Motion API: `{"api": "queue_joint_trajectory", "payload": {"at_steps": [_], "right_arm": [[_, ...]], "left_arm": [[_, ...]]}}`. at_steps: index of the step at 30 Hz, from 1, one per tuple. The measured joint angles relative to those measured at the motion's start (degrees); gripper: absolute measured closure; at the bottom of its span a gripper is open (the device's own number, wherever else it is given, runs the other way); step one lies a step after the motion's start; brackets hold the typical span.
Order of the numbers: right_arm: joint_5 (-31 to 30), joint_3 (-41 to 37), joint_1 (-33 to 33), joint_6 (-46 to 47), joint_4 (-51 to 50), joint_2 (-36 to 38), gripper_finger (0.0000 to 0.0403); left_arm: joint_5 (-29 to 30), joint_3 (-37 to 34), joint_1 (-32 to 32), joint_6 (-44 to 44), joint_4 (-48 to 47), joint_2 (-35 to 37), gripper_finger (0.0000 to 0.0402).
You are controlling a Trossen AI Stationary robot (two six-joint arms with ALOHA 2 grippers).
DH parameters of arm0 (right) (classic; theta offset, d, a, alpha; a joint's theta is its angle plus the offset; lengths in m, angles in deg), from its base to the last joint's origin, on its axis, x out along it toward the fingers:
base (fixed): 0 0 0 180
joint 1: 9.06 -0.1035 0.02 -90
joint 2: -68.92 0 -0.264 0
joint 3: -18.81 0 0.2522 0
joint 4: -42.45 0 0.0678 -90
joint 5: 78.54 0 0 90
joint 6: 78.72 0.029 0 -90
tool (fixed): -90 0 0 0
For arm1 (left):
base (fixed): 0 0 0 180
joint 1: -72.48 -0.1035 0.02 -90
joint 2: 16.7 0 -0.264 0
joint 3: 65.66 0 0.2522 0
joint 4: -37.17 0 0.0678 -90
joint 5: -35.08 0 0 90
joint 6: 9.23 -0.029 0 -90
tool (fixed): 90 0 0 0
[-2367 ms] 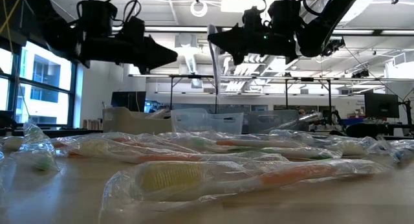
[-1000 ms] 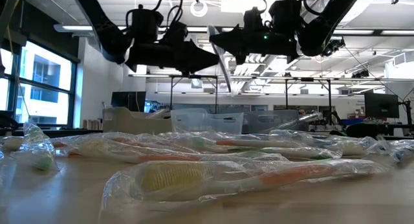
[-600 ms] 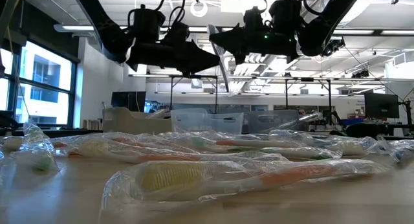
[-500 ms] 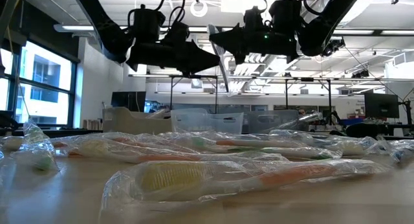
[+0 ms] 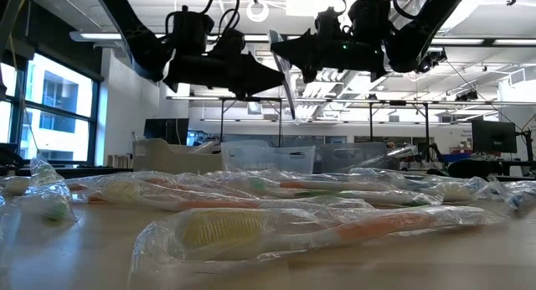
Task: Pick & Place Toothbrushes
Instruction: Put the blue toothbrush into the transparent bin
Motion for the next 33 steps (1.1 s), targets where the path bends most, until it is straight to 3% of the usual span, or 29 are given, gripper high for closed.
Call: {"api": "queue_joint_trajectory", "payload": {"at_steps": [10,24,33], "right_arm": [[-0.1,0.0,-0.3,0.1,0.0,0.0,0.0398],[-0.2,0.0,-0.6,-0.2,0.0,0.0,0.0398],[-0.1,0.0,-0.6,-0.2,0.0,0.0,0.0398]], "left_arm": [[3.4,0.8,2.4,-0.3,0.9,0.0,0.0270],[3.5,2.6,2.4,-0.1,-3.1,0.0,0.0272],[3.6,2.6,2.4,-0.2,-3.6,0.0,0.0350]]}}
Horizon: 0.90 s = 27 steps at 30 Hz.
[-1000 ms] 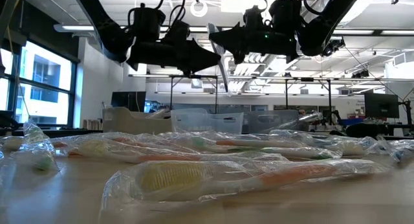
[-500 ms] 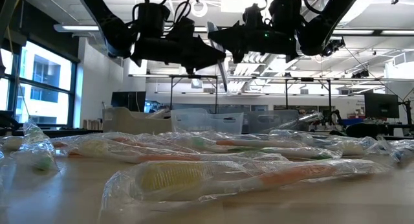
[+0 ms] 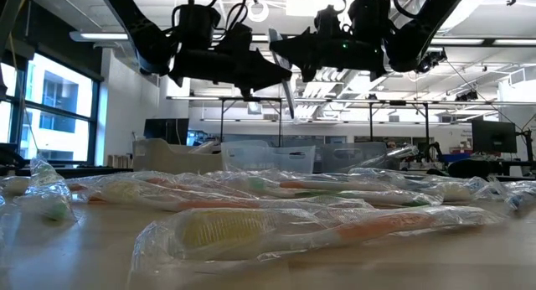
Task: Pick & Place Toothbrushes
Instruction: Put the blue toothbrush into the transparent bin
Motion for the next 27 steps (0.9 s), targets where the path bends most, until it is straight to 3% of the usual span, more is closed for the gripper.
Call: {"api": "queue_joint_trajectory", "payload": {"at_steps": [3,12,19,27], "right_arm": [[0.0,0.0,0.0,-0.1,-0.1,0.0,0.0398],[0.1,0.0,0.0,0.0,-0.2,0.0,0.0389],[0.2,0.0,0.0,3.0,-0.4,0.0,0.0351],[5.0,0.0,0.2,5.6,-1.4,0.6,0.0282]], "left_arm": [[-0.1,0.0,0.0,0.0,-0.5,0.0,0.0367],[-0.1,0.0,0.0,-0.1,-0.9,0.1,0.0356],[-0.7,0.0,0.0,-0.2,-1.8,0.1,0.0368],[-1.0,0.0,0.0,-0.2,-2.4,0.1,0.0368]]}}
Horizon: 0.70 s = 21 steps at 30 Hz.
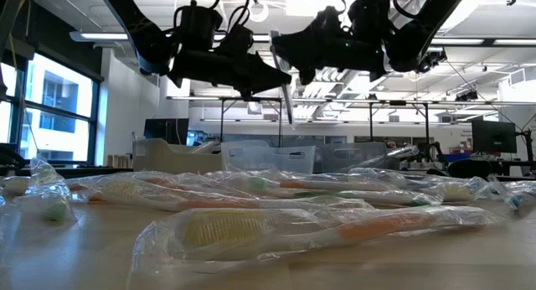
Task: Pick & Place Toothbrushes
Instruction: Put the blue toothbrush into the transparent bin
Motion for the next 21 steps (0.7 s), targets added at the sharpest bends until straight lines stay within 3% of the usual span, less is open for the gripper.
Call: {"api": "queue_joint_trajectory", "payload": {"at_steps": [9,15,21], "right_arm": [[1.5,0.0,4.8,-3.9,-19.1,11.1,0.0199],[1.0,0.0,8.4,-7.1,-32.4,19.2,0.0193],[1.0,0.0,9.4,-7.2,-40.1,21.1,0.0200]], "left_arm": [[-1.1,0.0,-2.1,0.0,-0.1,0.4,0.0368],[-4.7,0.0,-6.3,0.9,-0.1,1.4,0.0368],[-6.4,0.0,-11.9,8.8,-0.9,1.4,0.0368]]}}
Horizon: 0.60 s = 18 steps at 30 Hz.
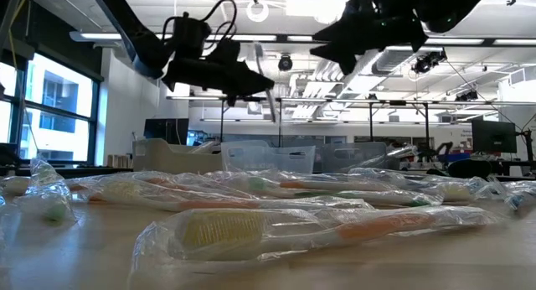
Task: Pick & Place Toothbrushes
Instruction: Put the blue toothbrush into the transparent bin
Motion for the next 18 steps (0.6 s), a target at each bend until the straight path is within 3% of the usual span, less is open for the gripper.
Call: {"api": "queue_joint_trajectory", "payload": {"at_steps": [5,9,18], "right_arm": [[-4.7,0.0,-1.0,-3.1,-4.7,-1.5,0.0203],[-9.7,0.0,-2.3,-4.5,-6.7,-3.4,0.0204],[-11.1,0.0,-3.6,-4.5,-6.7,-6.9,0.0204]], "left_arm": [[-1.7,0.1,-3.7,4.9,-4.0,0.0,0.0368],[-1.6,2.6,-4.9,5.8,-13.2,0.0,0.0368],[6.5,10.1,-3.4,4.6,-33.5,-0.1,0.0367]]}}
